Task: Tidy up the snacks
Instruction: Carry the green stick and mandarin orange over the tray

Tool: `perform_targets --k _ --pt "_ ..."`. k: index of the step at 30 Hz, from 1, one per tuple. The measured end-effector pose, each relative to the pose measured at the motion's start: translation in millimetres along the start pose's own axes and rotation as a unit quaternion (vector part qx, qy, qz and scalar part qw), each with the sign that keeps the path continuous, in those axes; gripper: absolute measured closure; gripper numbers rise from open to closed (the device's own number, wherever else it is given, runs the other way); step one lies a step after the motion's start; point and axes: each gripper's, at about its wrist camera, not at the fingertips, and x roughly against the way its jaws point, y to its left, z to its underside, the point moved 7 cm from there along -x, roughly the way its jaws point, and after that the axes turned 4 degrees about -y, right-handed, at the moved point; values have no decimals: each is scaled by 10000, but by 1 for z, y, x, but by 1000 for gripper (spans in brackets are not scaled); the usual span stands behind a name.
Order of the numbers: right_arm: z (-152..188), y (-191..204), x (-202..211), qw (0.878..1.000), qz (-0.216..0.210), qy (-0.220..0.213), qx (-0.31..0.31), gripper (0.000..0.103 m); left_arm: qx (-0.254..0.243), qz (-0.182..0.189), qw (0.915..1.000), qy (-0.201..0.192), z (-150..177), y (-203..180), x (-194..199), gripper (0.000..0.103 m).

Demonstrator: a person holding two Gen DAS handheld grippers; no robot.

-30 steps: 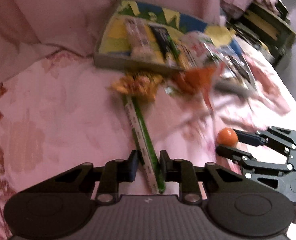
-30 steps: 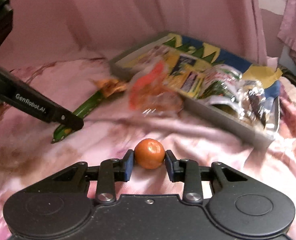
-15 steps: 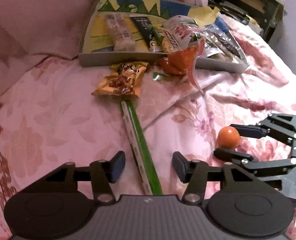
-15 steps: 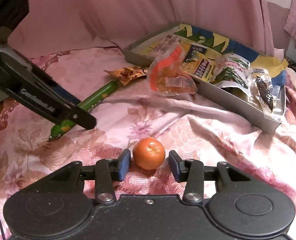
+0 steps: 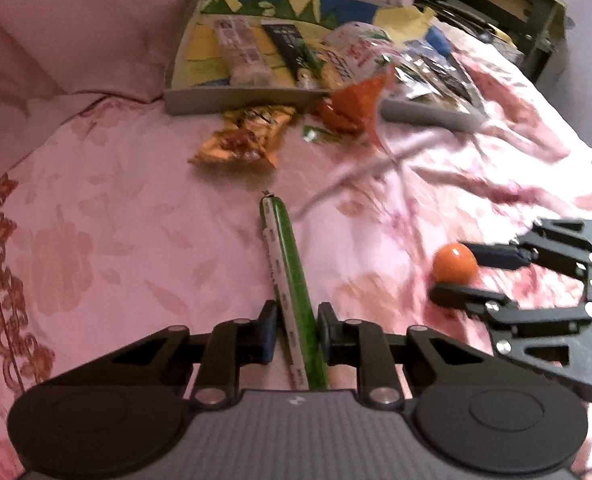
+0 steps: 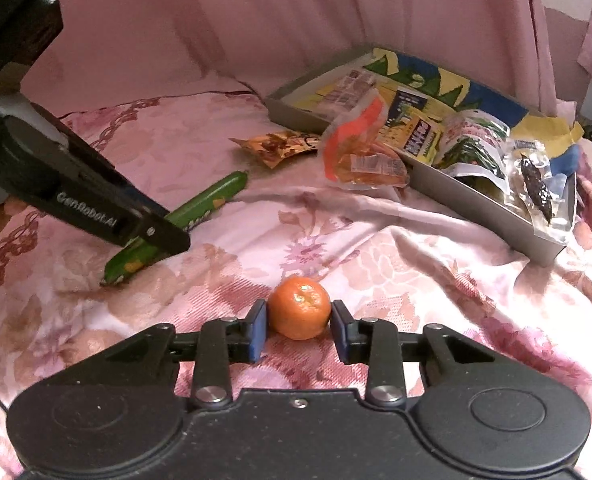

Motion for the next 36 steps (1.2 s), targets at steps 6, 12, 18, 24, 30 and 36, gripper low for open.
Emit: perform_targets --k 6,12,18,24,30,36 --pt "4 9 13 9999 -119 -9 79 68 578 269 9974 334 20 -7 15 80" --pt "-2 8 26 9999 -50 -137 88 68 821 405 9950 409 24 -15 25 80" --pt "-9 2 36 9996 34 -278 49 68 1294 493 9895 410 19 -12 34 81" --pt "-11 0 42 9994 63 -332 61 68 1640 598 9838 417 15 -8 40 82" --pt "-16 -4 43 9991 133 -412 19 68 1808 663 9811 204 1 -5 47 84" --pt "-17 -8 42 9989 166 -430 -9 68 1951 745 9777 210 -2 -6 48 84"
